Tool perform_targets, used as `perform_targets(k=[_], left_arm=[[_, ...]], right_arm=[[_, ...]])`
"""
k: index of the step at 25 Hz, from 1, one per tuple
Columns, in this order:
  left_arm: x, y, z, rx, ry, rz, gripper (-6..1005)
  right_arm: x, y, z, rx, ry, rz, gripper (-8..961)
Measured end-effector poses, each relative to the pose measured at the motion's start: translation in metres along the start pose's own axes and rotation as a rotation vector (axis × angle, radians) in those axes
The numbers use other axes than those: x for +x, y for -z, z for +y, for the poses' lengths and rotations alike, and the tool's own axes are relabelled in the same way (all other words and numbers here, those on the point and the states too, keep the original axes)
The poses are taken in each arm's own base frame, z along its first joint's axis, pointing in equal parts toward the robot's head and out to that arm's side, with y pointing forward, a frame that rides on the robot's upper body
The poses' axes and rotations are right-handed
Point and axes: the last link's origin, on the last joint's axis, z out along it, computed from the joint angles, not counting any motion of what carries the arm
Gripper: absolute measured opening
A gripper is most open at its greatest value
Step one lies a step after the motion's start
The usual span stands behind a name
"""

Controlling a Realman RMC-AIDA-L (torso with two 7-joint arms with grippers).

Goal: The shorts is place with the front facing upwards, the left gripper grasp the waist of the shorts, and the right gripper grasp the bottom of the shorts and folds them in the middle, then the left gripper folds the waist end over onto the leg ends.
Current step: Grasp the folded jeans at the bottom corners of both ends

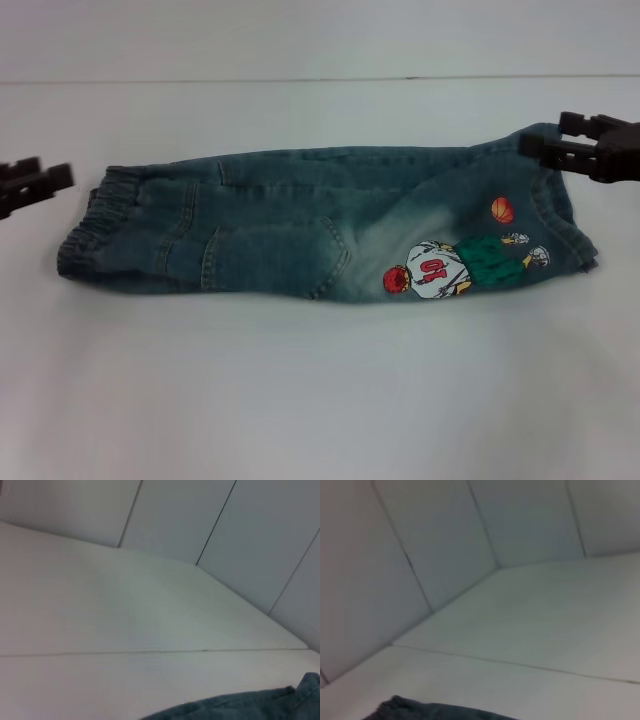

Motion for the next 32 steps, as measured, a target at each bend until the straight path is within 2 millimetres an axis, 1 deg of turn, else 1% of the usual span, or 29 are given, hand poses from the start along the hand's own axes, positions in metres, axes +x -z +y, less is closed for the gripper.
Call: perform_targets(k=[3, 6, 9, 12, 18, 22, 28, 32], left_arm=[[-0.007, 0.016, -0.009, 0.033, 0.034, -0.026, 585], [-0.015, 0.027, -0.017, 0.055, 0.068, -0.07, 592], [-0.021, 0.033, -0.023, 0.067, 0.089, -0.117, 593], [-0.024, 0.035, -0.025, 0.073, 0.082, -0.146, 591], [-0.031, 0.031, -0.023, 0.06, 0.007, -0.147, 587], [-0.031, 0.024, -0.021, 0.047, -0.007, -0.153, 585], [-0.025, 0.018, -0.022, 0.049, -0.023, -0.152, 584], [-0.027, 0.01, -0.022, 0.06, -0.036, -0.178, 584]], right_arm=[[0.005, -0.003, 0.004, -0.028, 0.025, -0.023, 948], [0.014, -0.009, 0.006, -0.045, 0.049, -0.059, 948], [0.026, -0.014, 0.007, -0.038, 0.077, -0.106, 949], [0.036, -0.017, 0.008, -0.026, 0.098, -0.137, 949], [0.046, -0.013, 0.01, -0.029, 0.12, -0.139, 948], [0.052, -0.012, 0.018, -0.085, 0.149, -0.099, 948], [0.064, -0.021, 0.031, -0.189, 0.222, 0.024, 949], [0.069, -0.023, 0.035, -0.217, 0.251, 0.049, 949]])
